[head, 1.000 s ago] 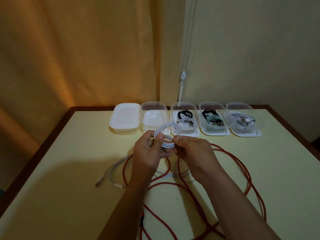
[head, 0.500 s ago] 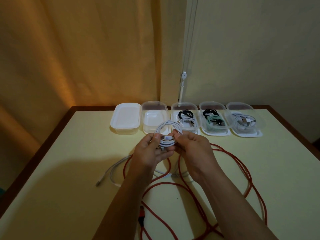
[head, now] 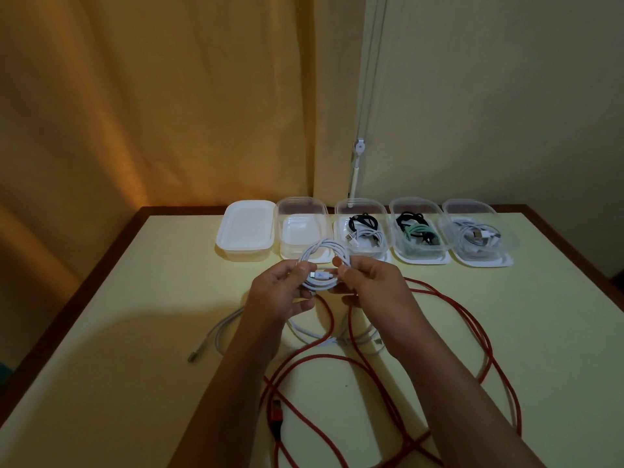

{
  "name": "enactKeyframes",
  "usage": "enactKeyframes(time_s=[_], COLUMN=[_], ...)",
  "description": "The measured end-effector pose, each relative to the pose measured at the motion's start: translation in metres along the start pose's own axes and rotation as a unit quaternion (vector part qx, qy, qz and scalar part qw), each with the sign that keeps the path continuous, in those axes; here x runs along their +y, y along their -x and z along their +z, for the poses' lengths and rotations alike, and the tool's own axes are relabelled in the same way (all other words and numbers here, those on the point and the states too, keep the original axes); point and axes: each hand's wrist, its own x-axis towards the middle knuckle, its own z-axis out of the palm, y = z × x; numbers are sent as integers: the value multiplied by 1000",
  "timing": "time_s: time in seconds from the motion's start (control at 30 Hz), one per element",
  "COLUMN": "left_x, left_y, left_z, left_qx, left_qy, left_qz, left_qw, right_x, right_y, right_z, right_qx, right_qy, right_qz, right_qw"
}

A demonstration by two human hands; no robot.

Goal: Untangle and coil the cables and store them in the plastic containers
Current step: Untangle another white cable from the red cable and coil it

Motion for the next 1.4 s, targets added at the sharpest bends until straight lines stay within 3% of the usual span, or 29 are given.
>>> enactKeyframes(time_s=[0.33,0.5,0.83,1.17,1.27,1.4], left_x=[-3,-4,-1,0,-1,-1], left_y=[3,0,0,-3,0,1], left_z=[3,3,-14,-27,-25,-23], left_qx=[-13,-13,10,57,49,40], left_qy=[-26,-37,-62,-30,-35,16], left_qz=[49,35,49,96,120,91], left_qw=[998,999,997,993,991,995], right_x=[7,10,-1,-3,-1,2], right_y=[-7,-11,1,4,3,1], right_z=[-1,-6,-2,22,28,32], right_qx=[56,94,13,132,124,119], right_qy=[7,79,102,244,226,155], right_qz=[-18,-55,-59,-107,-107,-73], right_qw=[998,991,993,955,960,978])
